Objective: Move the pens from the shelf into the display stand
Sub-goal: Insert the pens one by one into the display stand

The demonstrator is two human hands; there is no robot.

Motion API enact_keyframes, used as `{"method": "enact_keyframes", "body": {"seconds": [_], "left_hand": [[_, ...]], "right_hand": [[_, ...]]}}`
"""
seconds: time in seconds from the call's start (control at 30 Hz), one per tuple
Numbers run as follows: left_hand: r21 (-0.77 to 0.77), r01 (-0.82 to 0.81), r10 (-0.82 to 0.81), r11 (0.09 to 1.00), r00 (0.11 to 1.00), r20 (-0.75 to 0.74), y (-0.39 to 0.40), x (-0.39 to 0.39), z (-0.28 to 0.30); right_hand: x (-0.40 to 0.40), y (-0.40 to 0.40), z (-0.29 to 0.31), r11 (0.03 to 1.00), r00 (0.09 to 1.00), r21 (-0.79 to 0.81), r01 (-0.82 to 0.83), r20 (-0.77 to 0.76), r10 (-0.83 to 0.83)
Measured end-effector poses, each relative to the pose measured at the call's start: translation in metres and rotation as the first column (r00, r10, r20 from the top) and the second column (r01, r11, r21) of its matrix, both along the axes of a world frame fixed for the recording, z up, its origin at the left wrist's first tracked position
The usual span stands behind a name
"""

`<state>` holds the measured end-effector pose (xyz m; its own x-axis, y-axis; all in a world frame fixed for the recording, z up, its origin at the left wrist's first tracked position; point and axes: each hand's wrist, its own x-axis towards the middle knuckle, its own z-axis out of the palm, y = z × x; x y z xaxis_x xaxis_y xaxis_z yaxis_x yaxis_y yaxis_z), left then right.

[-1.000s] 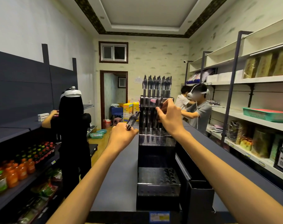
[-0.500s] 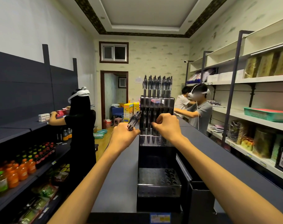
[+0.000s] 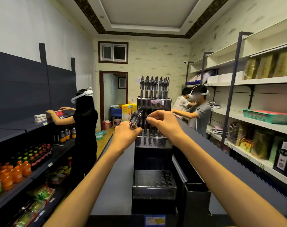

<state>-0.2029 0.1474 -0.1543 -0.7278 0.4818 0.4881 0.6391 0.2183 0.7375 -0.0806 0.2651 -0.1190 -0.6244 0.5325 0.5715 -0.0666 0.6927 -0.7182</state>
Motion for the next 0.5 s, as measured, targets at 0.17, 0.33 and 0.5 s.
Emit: {"method": "enact_keyframes", "body": {"seconds": [0.17, 0.33, 0.5], "left_hand": [[-0.006, 0.066, -0.066, 0.998, 0.998, -0.012, 0.008, 0.010, 0.003], [-0.003, 0.075, -0.075, 0.997, 0.996, -0.042, 0.010, 0.012, 0.004], [-0.006, 0.155, -0.154, 0.988, 0.986, 0.063, 0.003, 0.012, 0.002]], "right_hand": [[0.010, -0.006, -0.003, 0.964, 0.974, -0.144, -0.225, -0.019, 0.224], [0.014, -0.006, -0.006, 0.947, 0.966, -0.193, -0.259, -0.027, 0.258], [0.007, -0.007, -0.004, 0.892, 0.968, -0.377, -0.251, -0.088, 0.236]]}}
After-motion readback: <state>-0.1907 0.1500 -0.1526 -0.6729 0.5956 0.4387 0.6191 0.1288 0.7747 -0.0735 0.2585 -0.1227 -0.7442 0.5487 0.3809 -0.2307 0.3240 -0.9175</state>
